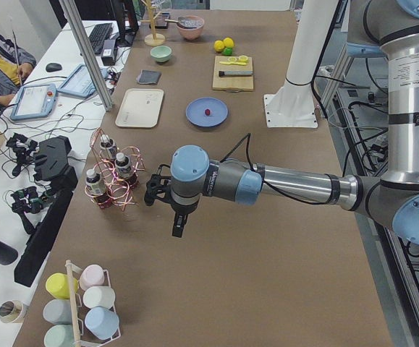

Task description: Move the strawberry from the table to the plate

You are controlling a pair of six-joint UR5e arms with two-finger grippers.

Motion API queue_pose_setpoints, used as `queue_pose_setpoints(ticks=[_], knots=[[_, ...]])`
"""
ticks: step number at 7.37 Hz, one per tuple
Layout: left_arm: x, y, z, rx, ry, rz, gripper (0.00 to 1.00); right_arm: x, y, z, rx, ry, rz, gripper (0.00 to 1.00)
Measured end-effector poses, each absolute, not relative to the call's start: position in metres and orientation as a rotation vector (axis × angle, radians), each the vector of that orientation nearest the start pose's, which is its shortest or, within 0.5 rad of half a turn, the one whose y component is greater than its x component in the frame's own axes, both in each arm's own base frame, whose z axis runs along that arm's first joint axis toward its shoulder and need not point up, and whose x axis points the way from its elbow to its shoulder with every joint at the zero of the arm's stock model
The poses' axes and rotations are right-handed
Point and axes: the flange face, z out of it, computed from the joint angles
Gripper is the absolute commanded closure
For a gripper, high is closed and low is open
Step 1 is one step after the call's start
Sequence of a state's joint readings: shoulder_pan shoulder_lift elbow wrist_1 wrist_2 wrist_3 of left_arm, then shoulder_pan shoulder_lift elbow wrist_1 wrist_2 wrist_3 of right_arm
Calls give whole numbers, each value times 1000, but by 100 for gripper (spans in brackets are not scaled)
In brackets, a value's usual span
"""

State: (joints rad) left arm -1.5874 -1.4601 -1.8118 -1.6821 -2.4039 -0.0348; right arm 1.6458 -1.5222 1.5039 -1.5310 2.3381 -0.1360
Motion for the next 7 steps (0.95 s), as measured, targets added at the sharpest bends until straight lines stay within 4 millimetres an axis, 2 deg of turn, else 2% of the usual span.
queue_pose_setpoints(ticks=[4,7], knots=[[-64,-464,585,200,832,44,3,102,-506,655,115,-752,-68,0],[-64,-466,579,209,837,44,3,101,-497,658,116,-757,-68,0]])
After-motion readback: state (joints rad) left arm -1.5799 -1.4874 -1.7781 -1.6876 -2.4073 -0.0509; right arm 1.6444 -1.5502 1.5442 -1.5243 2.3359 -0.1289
